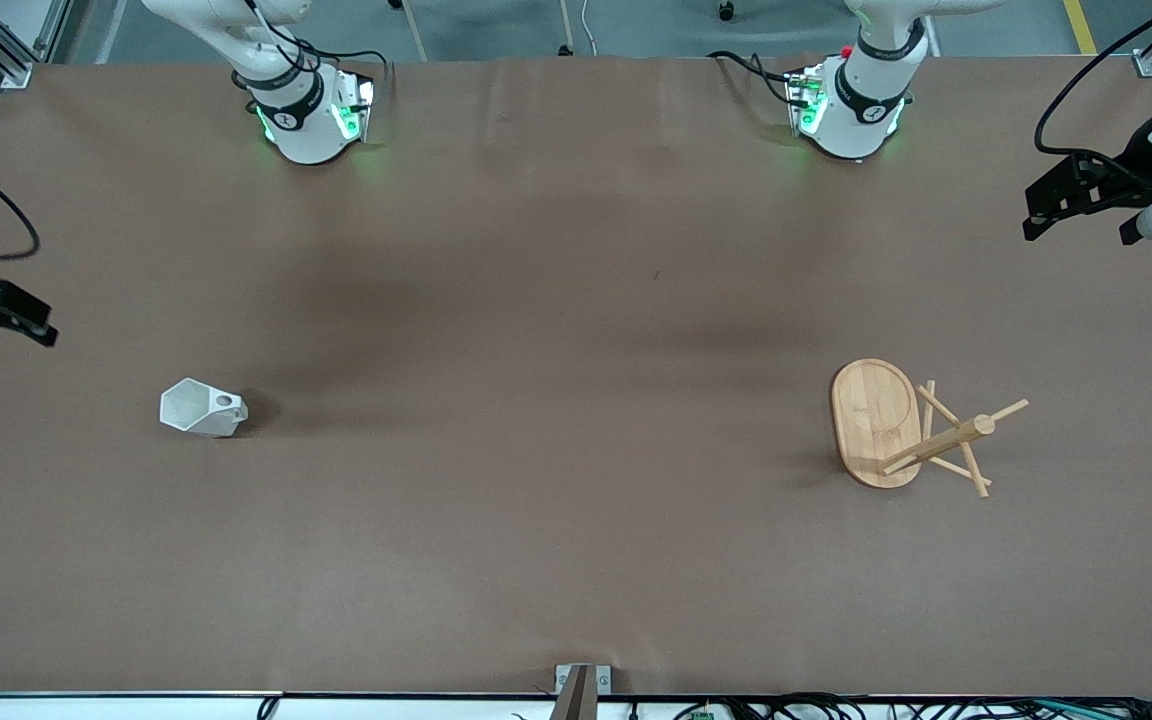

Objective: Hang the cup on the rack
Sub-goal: 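Reach the right gripper down toward the white faceted cup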

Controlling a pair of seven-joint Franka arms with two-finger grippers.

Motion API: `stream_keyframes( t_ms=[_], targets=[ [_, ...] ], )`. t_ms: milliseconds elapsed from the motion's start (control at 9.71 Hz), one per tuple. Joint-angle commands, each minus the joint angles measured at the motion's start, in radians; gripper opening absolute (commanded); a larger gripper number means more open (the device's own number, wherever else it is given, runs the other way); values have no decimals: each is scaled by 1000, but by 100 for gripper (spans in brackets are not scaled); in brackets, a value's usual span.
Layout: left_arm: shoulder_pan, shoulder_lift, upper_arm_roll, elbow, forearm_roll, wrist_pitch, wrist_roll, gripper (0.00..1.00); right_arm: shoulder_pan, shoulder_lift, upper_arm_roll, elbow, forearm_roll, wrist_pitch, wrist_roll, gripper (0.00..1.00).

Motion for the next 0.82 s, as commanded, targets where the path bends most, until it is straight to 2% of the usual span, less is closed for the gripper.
stream_keyframes(
  t_ms=[0,309,515,721],
  targets=[
    [3,22,1,-5,-9,-3,17,100,-17,18,9,-133,15,152,-36,94],
    [1,22,1,-6,-10,-4,17,100,-20,93,10,-210,21,279,-76,93],
    [1,22,1,-6,-10,-10,17,100,-29,133,10,-291,22,436,-120,93],
    [1,22,1,-6,-10,-10,17,100,-40,214,15,-292,51,519,-133,92]
  ],
)
